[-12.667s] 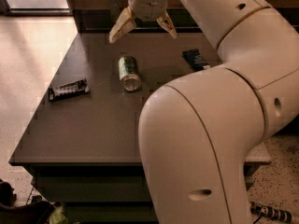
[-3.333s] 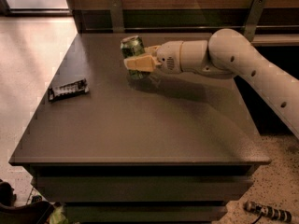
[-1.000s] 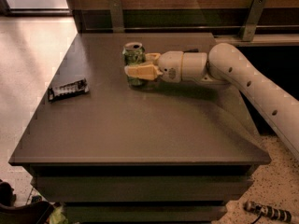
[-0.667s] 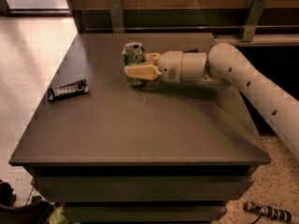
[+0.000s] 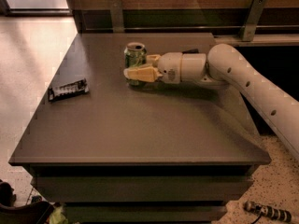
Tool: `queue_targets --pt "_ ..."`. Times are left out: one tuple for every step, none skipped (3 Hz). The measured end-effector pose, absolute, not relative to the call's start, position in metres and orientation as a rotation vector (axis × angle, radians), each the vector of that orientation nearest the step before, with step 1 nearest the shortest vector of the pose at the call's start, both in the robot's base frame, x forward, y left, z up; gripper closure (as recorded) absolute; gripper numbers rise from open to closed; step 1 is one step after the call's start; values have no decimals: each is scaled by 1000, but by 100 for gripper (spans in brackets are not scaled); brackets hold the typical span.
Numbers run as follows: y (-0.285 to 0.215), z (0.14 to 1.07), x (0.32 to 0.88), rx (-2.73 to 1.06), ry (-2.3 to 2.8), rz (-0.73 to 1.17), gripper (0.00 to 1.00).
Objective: Place green can upright
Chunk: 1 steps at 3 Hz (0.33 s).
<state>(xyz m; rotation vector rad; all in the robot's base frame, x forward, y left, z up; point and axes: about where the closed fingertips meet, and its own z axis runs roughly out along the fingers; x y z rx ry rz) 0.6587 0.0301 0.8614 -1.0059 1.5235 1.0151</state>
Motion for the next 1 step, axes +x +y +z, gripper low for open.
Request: queue_targets --pt "33 861 658 -1009 1522 1018 0"
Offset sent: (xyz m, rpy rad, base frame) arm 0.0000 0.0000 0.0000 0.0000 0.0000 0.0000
